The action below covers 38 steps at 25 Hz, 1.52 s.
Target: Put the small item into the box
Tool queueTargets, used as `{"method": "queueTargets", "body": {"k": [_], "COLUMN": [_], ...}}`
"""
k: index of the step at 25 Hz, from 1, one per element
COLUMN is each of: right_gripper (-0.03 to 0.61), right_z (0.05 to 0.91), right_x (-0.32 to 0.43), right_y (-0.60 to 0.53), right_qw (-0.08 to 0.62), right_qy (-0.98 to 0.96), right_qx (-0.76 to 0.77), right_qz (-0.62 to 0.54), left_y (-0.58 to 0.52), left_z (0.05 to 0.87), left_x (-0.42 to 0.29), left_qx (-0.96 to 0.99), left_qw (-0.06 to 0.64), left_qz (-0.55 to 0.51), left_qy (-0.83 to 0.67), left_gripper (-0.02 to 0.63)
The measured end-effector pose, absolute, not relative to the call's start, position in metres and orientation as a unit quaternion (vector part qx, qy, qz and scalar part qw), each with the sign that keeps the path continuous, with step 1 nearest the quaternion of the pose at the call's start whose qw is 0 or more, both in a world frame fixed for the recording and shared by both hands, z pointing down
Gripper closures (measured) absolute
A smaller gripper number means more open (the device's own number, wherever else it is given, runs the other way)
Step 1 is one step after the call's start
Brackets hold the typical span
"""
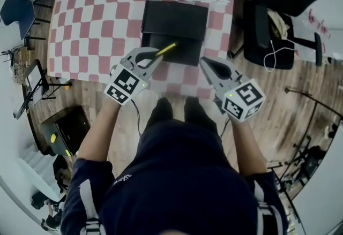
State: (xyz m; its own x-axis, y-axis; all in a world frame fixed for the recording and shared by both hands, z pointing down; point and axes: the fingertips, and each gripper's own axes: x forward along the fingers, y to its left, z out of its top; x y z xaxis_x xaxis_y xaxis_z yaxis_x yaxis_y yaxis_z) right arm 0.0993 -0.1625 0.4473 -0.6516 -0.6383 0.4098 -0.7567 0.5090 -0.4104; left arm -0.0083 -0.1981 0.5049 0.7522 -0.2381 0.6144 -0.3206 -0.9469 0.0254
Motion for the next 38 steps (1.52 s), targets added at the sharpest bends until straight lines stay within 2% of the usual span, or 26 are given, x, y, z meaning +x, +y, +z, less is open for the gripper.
{"method": "queueTargets", "body": {"k": [13, 31, 38], "right_gripper": [0.563, 0.563, 0.563], "right_z": [0.483, 0.505, 0.505], "right_x": [0.128, 0.139, 0.144], "right_y": [-0.174, -0.173, -0.169], "right_qw": [0.118, 0.127, 0.127], "right_qy": [-0.842, -0.828, -0.826], "right_qx": [0.415, 0.420, 0.424], "right_qz": [0.324, 0.348, 0.350], "left_y": [-0.209, -0.203, -0.204], "left_z": [0.597, 0.665, 0.671], "left_x": [0.009, 0.005, 0.006], "left_qx": [0.888, 0.805, 0.791], "left_qw": [-0.021, -0.070, -0.076], "left_qz": [0.459, 0.588, 0.605], "left_qy": [-0.029, 0.033, 0.043], "left_gripper": [0.566, 0.566, 0.565]}}
